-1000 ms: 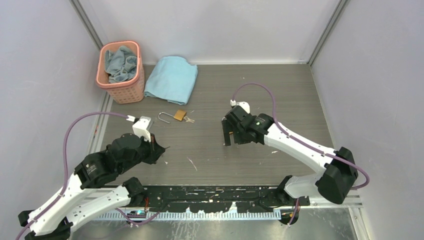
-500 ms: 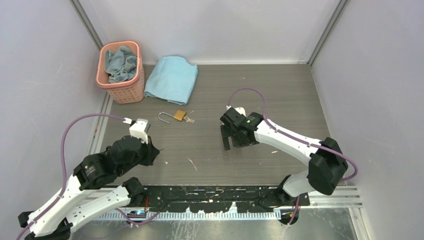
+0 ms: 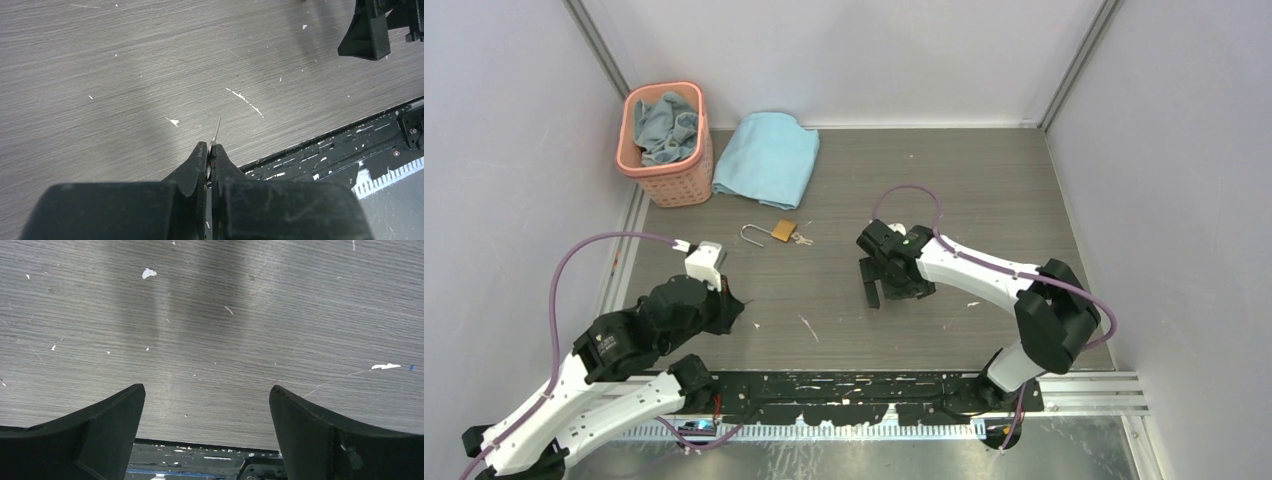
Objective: Unlock with the key
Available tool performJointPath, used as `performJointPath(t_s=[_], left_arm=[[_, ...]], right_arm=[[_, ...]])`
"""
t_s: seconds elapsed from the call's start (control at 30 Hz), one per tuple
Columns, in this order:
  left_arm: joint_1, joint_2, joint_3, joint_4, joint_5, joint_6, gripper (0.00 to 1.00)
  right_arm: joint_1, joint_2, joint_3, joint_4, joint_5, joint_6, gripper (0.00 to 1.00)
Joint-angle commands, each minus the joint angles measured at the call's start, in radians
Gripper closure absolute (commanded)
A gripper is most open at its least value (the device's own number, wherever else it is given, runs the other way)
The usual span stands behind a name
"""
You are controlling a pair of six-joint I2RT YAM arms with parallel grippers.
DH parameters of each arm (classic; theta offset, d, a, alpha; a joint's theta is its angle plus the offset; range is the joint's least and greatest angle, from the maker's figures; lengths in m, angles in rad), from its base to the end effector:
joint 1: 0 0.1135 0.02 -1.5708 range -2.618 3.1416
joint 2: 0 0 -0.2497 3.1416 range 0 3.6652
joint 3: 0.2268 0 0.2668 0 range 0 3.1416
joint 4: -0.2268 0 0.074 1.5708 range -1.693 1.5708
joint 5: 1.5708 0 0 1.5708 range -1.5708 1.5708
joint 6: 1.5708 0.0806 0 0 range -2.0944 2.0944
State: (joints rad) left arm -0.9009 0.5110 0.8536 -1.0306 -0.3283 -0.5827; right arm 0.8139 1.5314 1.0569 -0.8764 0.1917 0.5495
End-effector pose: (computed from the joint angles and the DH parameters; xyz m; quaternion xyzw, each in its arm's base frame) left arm 0.1092 -0.0960 0.2840 0.0724 0.8918 -0.1758 0.4105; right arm 0.2187 0.2092 0.1482 -0.1200 0.9822 -0.0050 0.1448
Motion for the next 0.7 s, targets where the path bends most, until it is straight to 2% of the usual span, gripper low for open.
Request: performJointPath(t_s=[0.0,0.23,0.47,0.67], left_arm=[[0.000,-0.017,0.000,0.063,0.006,0.022,1.00],[0.000,-0.018,-0.002,0.067,0.009,0.025,1.00],[0.000,-0.026,-0.004,0.069,0.011,0.025,1.00],[0.000,-0.028,-0.005,0.070,0.014,0.027,1.00]], right_arm=[[-0.001,0.013,-0.003,0.037,-0.020,-0.016,0.00],[-0.001,0.027,-0.017,0.094,-0.027,-0.020,0.00],[-0.010,0.084,0.017,0.198,0.161,-0.084,0.00],[-0.089,0.145,0.042,0.339,0.159,-0.148,0.00]])
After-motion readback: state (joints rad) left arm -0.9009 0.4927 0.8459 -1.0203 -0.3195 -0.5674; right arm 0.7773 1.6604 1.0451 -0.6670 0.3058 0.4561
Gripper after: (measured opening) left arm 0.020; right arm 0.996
